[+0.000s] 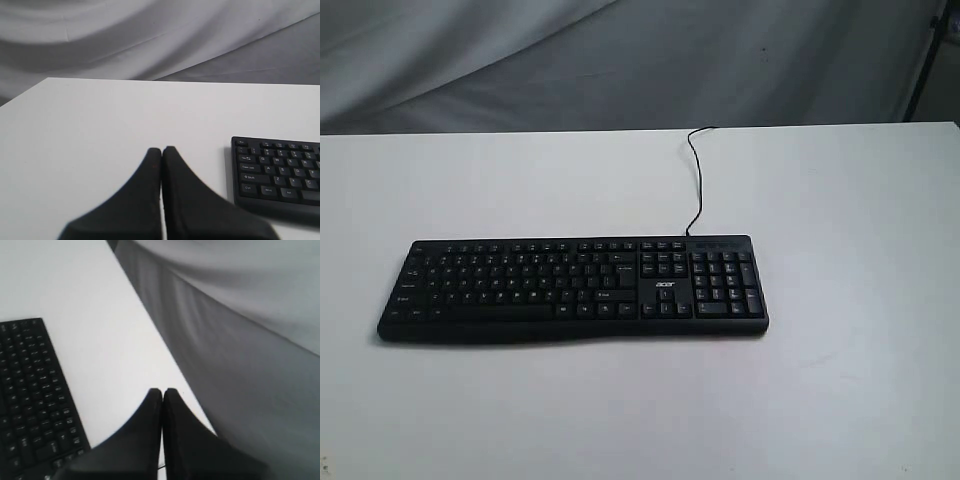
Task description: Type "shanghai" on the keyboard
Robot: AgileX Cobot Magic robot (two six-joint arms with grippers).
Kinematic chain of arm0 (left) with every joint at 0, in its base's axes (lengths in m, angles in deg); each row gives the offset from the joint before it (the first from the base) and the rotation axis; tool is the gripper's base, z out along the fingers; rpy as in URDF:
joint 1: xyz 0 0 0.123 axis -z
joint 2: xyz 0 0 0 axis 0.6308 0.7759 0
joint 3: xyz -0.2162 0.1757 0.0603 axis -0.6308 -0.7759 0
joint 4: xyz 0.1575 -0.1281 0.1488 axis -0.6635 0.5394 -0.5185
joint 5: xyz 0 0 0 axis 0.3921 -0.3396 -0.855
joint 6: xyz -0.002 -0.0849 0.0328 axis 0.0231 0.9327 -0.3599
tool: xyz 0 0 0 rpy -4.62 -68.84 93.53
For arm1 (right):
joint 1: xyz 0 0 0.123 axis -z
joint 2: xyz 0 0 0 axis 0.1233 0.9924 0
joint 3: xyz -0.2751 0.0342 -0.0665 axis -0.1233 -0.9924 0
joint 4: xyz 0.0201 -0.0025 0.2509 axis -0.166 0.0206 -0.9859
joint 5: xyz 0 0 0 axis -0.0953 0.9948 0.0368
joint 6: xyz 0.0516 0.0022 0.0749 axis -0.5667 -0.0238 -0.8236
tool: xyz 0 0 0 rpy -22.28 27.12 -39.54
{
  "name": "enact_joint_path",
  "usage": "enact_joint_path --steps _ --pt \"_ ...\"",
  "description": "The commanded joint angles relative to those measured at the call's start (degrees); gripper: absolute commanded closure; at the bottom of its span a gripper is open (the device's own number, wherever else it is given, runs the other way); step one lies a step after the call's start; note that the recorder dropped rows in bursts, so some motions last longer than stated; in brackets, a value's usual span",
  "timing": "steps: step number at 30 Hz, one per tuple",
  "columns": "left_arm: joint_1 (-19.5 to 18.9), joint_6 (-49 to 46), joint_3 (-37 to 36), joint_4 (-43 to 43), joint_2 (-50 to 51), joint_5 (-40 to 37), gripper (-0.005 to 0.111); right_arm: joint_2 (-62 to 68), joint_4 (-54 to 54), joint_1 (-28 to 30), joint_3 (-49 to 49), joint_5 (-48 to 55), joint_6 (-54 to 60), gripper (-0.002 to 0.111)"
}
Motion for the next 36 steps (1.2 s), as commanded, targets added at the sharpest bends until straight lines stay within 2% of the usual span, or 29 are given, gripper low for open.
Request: enact_joint_path --steps 1,7,11,20,29,36 --pt "-0.1 0.1 -0.3 0.0 -0.3 0.6 0.106 4.2 -5.5 0.0 2.0 6.4 3.8 0.108" --pt "-0.1 0.1 -0.3 0.0 -0.3 0.6 0.106 8.5 -13.4 -0.2 2.1 7.0 7.8 0.108" --pt "-0.1 0.1 -0.3 0.0 -0.3 0.6 0.106 10.6 -14.0 -1.7 2.1 8.5 9.6 0.108" --pt "-0.1 0.1 -0.3 0.0 -0.3 0.6 0.106 13.7 -14.0 -8.2 2.0 9.6 10.5 0.108" --pt "-0.1 0.1 -0.3 0.0 -0.3 0.6 0.106 15.2 -13.8 -16.7 1.9 2.1 11.6 0.108" --pt "-0.1 0.1 -0.3 0.0 -0.3 0.6 0.106 18.2 -13.6 -20.2 1.9 0.8 11.6 0.108"
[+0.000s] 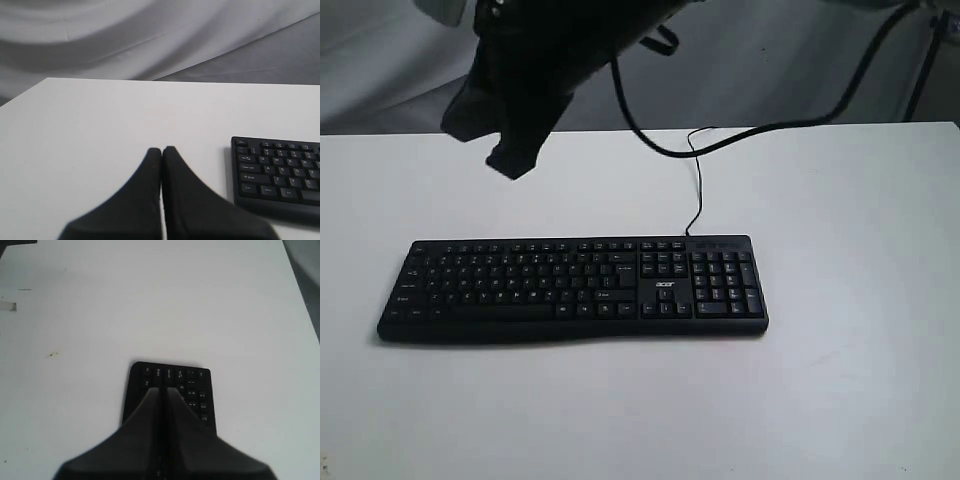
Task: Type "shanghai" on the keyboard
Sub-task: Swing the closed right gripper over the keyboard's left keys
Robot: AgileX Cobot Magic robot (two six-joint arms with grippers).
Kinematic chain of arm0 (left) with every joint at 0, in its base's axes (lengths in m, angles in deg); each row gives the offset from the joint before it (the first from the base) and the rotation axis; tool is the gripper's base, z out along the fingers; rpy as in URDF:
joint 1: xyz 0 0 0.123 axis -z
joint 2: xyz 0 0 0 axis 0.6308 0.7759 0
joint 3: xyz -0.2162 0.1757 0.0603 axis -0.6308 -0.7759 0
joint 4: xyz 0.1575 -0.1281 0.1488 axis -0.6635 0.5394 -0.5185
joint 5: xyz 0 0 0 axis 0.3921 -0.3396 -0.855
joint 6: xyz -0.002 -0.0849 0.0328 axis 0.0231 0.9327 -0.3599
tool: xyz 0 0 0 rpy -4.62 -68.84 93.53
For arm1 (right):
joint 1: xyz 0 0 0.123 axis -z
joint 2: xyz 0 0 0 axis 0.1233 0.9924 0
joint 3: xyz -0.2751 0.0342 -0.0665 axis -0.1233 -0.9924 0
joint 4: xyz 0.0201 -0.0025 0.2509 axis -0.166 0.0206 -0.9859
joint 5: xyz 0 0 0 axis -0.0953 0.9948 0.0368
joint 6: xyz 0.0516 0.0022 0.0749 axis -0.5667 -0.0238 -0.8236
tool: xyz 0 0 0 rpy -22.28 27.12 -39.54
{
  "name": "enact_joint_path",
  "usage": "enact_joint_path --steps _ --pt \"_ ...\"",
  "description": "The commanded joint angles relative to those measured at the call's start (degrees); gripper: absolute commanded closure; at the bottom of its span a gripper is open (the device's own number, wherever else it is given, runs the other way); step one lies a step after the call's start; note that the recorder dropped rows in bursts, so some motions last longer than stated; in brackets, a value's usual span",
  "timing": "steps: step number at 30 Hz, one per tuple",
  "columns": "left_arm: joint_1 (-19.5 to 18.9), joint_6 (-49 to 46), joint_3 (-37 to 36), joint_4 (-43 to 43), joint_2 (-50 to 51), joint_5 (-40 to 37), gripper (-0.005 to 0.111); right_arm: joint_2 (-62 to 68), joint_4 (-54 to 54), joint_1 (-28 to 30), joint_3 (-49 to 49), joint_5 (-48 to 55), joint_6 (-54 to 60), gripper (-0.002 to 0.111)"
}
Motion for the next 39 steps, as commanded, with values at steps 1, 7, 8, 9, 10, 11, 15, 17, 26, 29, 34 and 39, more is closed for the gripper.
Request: enact_joint_path --steps 1,7,8,9,10,11,15,17,26,29,34,39 --pt "-0.1 0.1 -0.3 0.0 -0.3 0.6 0.106 2.1 -0.7 -1.4 0.2 -0.8 0.4 0.108" --pt "-0.1 0.1 -0.3 0.0 -0.3 0.6 0.106 5.9 -0.5 -2.5 0.2 -0.9 -1.5 0.108" --pt "-0.1 0.1 -0.3 0.0 -0.3 0.6 0.106 6.6 -0.5 -2.9 0.2 -1.1 -1.5 0.108" --pt "-0.1 0.1 -0.3 0.0 -0.3 0.6 0.106 7.2 -0.5 -3.3 0.2 -1.4 -1.5 0.108" --pt "-0.1 0.1 -0.3 0.0 -0.3 0.6 0.106 7.7 -0.5 -3.5 0.2 -1.5 -1.5 0.108" --pt "-0.1 0.1 -0.3 0.0 -0.3 0.6 0.106 8.8 -0.7 -4.2 0.2 -1.7 -1.5 0.108" --pt "-0.1 0.1 -0.3 0.0 -0.3 0.6 0.106 10.8 -2.2 -5.0 0.2 -2.3 -1.5 0.108" --pt "-0.1 0.1 -0.3 0.0 -0.3 0.6 0.106 11.6 -2.4 -5.2 0.2 -2.6 -1.5 0.108" --pt "-0.1 0.1 -0.3 0.0 -0.3 0.6 0.106 15.3 -3.0 -8.0 0.2 -9.1 -1.6 0.108" --pt "-0.1 0.1 -0.3 0.0 -0.3 0.6 0.106 17.0 -2.8 -8.2 0.2 -9.4 -1.6 0.108" --pt "-0.1 0.1 -0.3 0.0 -0.3 0.6 0.106 18.3 -2.4 -8.6 0.2 -10.6 -1.6 0.108" --pt "-0.1 0.1 -0.3 0.0 -0.3 0.6 0.106 19.8 -2.1 -8.6 0.2 -16.3 -0.3 0.108"
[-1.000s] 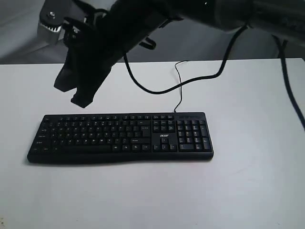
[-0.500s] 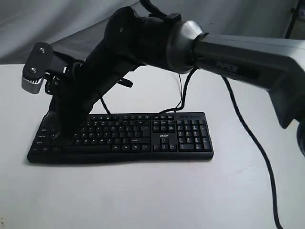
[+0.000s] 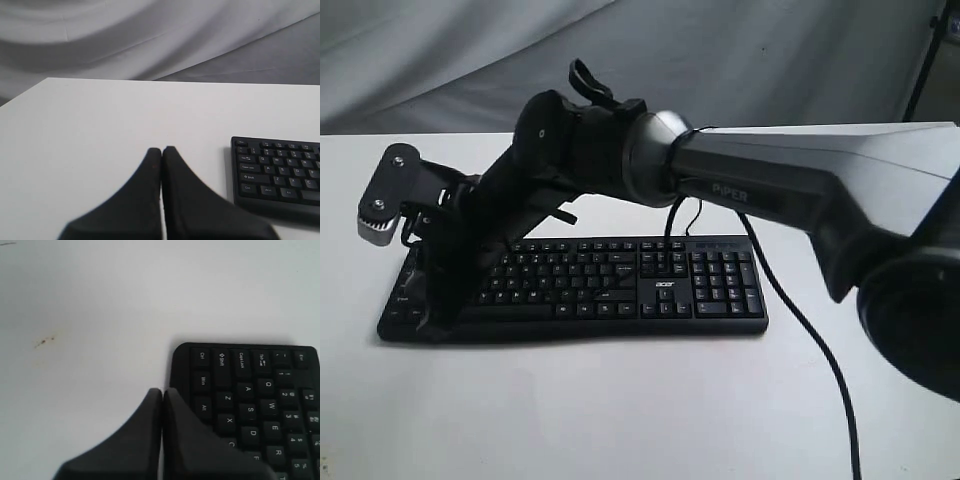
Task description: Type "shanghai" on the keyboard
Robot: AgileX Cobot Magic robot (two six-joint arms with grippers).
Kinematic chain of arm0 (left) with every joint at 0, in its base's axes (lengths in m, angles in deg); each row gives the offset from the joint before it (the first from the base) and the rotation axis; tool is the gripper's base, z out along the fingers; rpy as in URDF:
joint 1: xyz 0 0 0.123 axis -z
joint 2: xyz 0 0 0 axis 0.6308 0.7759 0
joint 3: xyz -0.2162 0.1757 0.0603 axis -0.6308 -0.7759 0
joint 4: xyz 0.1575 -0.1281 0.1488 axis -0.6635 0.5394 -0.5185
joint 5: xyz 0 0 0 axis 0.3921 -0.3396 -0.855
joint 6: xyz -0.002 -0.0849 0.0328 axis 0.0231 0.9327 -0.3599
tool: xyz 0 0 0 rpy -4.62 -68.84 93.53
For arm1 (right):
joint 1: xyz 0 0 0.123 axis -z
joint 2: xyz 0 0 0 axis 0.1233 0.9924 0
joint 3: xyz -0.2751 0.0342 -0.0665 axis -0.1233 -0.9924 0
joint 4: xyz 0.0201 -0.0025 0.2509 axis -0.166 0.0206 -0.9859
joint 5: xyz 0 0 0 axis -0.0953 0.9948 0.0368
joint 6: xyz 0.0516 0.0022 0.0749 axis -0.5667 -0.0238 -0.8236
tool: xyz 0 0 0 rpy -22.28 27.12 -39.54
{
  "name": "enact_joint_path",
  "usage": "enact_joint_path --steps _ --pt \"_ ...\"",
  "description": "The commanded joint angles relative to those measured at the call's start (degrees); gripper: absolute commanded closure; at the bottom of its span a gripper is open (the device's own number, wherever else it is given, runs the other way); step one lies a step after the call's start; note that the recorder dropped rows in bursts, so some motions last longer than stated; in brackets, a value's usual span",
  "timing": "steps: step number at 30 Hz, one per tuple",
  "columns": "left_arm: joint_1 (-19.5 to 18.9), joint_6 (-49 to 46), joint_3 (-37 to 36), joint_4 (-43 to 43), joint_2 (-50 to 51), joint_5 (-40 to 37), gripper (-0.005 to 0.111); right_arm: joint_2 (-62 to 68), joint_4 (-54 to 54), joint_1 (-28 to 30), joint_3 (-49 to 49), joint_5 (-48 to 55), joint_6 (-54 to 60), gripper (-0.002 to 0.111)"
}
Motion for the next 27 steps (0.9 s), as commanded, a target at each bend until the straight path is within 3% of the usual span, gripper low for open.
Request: enact_joint_path --steps 1,17,27 --pt "-0.1 0.0 -0.3 0.0 -0.3 0.6 0.106 0.7 0.5 -0.1 0.2 -4.5 1.0 0.108" --pt "-0.1 0.0 -0.3 0.0 -0.3 0.6 0.106 0.7 2.6 0.1 0.5 -8.0 0.4 0.108" --pt "-0.1 0.0 -0.3 0.0 -0.3 0.6 0.106 6.2 7.7 1.0 12.1 1.6 -3.7 0.108"
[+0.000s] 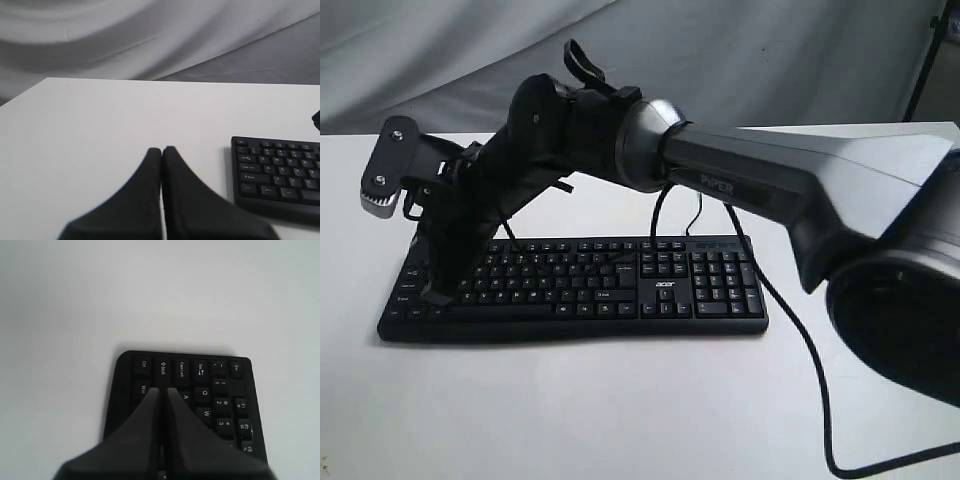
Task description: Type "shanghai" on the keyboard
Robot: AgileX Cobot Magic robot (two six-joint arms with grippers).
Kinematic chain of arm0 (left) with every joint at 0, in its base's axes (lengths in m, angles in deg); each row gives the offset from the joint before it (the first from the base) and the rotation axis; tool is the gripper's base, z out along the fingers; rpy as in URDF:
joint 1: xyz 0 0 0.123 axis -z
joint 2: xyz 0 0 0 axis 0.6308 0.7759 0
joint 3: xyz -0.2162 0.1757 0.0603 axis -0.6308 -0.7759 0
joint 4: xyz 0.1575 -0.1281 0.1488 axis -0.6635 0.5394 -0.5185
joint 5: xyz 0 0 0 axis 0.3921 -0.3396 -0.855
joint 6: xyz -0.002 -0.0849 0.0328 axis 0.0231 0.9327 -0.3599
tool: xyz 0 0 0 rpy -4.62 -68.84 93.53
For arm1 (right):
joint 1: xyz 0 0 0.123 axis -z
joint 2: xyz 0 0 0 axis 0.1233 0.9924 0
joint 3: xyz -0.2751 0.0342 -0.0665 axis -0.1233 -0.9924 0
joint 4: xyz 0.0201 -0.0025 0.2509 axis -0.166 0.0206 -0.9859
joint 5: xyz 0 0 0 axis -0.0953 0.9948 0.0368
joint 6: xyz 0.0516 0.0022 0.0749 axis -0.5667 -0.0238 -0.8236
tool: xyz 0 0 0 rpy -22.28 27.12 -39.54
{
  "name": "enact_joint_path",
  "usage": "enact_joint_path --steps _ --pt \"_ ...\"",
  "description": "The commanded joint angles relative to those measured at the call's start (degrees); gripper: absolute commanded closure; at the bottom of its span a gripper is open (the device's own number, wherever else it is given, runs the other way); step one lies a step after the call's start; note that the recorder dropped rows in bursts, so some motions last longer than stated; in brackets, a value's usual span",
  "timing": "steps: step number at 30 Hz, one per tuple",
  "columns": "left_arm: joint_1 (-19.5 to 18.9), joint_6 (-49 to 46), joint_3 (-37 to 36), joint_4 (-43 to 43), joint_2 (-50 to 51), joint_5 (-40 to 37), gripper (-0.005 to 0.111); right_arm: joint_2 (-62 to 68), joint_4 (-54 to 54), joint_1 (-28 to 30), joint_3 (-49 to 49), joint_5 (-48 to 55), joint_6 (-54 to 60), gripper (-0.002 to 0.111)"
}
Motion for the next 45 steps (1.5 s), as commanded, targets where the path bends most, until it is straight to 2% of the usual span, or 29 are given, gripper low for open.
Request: enact_joint_path --steps 1,6,11,17,29,35,45 --pt "-0.1 0.1 -0.3 0.0 -0.3 0.6 0.106 3.8 1.9 0.4 5.6 3.4 -2.8 0.108" --pt "-0.1 0.1 -0.3 0.0 -0.3 0.6 0.106 8.2 4.1 0.3 11.7 4.1 -5.9 0.108" --pt "-0.1 0.1 -0.3 0.0 -0.3 0.6 0.106 11.6 11.2 -0.1 19.6 7.0 -13.0 0.108" --pt "-0.1 0.1 -0.3 0.0 -0.3 0.6 0.106 14.4 13.0 -0.7 26.2 11.0 -14.3 0.108" --pt "-0.1 0.1 -0.3 0.0 -0.3 0.6 0.106 15.0 18.3 -0.7 26.3 14.3 -17.3 0.108" --pt "-0.1 0.1 -0.3 0.0 -0.3 0.6 0.106 15.5 17.1 -0.7 26.3 10.1 -17.3 0.108" --pt "-0.1 0.1 -0.3 0.0 -0.3 0.6 0.106 16.4 16.4 -0.7 26.3 9.4 -18.9 0.108"
